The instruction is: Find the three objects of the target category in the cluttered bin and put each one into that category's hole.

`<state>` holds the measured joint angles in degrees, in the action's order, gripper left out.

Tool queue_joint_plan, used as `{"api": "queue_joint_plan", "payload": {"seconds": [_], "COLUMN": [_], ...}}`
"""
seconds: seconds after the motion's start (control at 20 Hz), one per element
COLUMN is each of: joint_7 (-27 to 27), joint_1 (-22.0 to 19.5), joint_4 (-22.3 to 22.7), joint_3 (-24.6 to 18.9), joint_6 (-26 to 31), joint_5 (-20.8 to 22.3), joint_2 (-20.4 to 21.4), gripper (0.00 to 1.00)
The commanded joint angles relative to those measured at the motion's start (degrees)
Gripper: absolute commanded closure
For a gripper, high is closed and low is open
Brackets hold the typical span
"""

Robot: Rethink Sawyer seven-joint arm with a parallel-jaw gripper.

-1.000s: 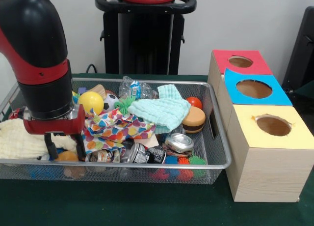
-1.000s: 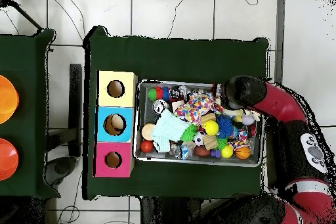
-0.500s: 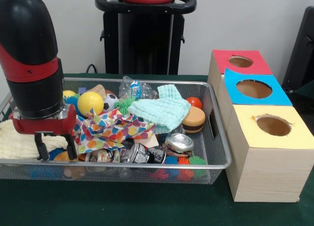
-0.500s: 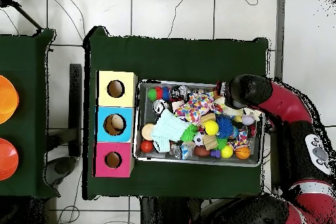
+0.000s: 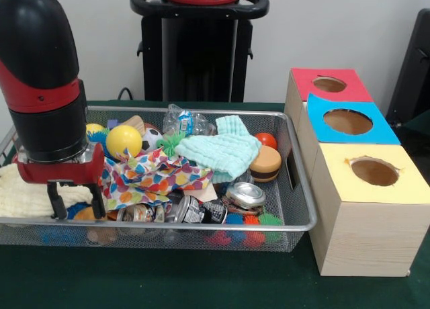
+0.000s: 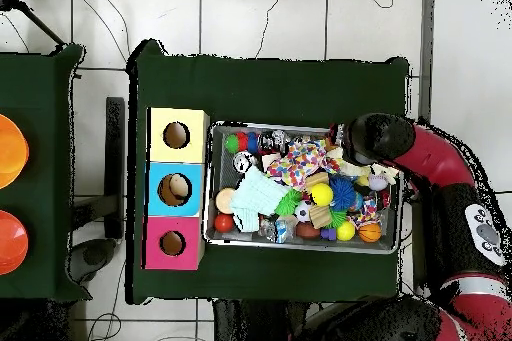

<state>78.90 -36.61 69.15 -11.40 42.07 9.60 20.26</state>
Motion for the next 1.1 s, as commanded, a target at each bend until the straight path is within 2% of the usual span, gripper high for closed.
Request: {"api": "queue_joint_plan", "payload": {"seconds": [0.05, 0.65, 1.1], "joint_7": [-3.38, -3.79, -5.10], "joint_1": [-0.32, -0.37, 0.56], "joint_4": [0.06, -0.92, -4.99], "joint_3": [-5.45, -6.00, -5.92], "joint_6": [-0.64, -2.88, 1.32], "joint_5": [1.70, 2.25, 2.04], "joint_2": [-0.88, -2.69, -3.10], "gripper": [0.00, 0.00, 0.00]}}
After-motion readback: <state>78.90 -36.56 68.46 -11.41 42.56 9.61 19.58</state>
